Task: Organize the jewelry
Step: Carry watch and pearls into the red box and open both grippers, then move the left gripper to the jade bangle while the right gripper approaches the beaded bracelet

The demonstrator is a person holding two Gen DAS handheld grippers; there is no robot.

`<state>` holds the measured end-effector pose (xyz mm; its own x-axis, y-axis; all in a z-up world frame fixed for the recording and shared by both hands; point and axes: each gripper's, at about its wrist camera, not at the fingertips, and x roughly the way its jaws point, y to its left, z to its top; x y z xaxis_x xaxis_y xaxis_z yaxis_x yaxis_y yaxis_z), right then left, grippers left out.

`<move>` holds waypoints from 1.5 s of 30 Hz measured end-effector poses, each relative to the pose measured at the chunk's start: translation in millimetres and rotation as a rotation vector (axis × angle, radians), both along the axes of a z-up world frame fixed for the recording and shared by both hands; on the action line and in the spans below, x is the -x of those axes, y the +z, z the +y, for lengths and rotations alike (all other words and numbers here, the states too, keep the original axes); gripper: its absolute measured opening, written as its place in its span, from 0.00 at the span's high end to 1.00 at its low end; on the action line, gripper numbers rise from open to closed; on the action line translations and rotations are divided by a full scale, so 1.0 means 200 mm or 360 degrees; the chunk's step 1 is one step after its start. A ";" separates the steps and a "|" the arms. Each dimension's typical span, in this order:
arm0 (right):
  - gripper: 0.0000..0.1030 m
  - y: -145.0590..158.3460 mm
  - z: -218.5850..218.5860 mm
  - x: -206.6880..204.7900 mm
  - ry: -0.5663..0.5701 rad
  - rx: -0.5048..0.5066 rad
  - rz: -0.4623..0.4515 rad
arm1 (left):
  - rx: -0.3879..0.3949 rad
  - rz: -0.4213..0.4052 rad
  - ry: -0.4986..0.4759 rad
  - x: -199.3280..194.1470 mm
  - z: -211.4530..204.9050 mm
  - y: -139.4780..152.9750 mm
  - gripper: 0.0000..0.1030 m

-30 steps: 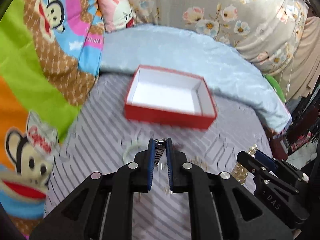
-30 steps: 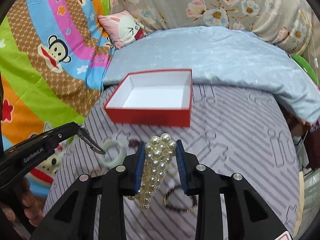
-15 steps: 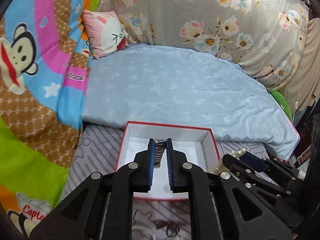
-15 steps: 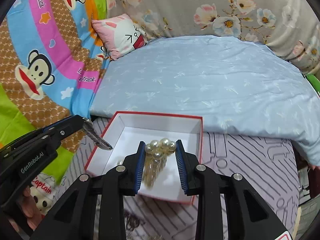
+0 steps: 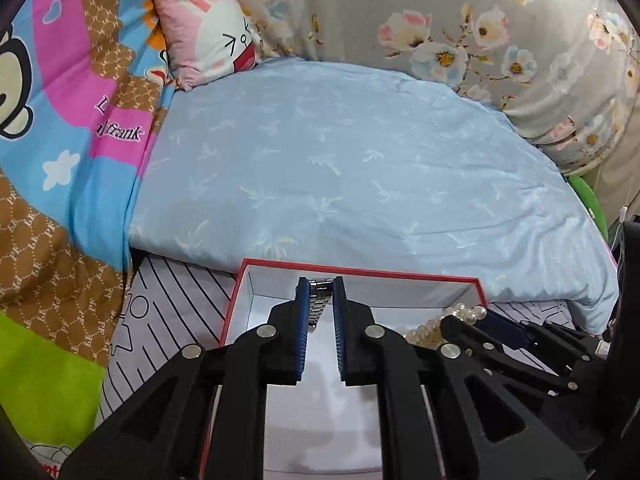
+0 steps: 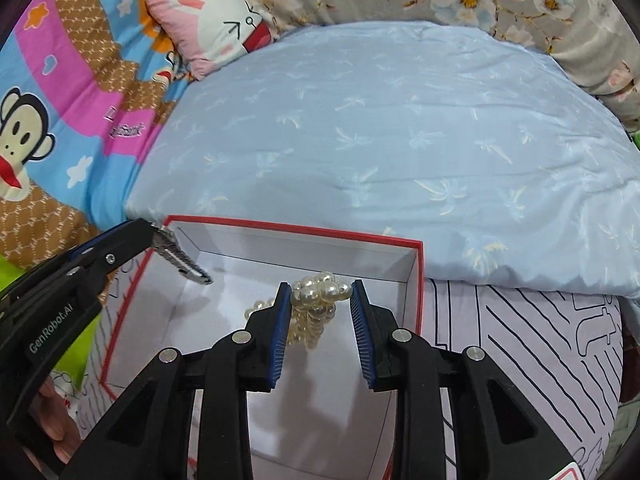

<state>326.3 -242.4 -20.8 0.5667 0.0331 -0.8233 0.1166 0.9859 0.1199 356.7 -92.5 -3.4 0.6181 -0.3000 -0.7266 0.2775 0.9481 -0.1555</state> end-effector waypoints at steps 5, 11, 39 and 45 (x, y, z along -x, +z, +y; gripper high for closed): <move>0.72 -0.04 -0.04 -0.05 -0.0018 0.0003 0.0010 | -0.0013 0.0047 0.0012 -0.07 0.00 -0.10 0.90; 0.71 -0.07 -0.02 -0.08 -0.0022 0.0041 0.0010 | -0.0035 0.0067 0.0039 -0.12 -0.01 -0.16 0.89; 0.59 0.13 -0.03 0.45 -0.0101 0.0109 -0.0205 | -0.0060 -0.0094 0.0168 0.23 0.21 0.03 0.50; 0.54 0.16 0.01 0.74 -0.0106 0.0124 -0.0194 | -0.0063 -0.0059 0.0164 0.50 0.29 0.03 0.44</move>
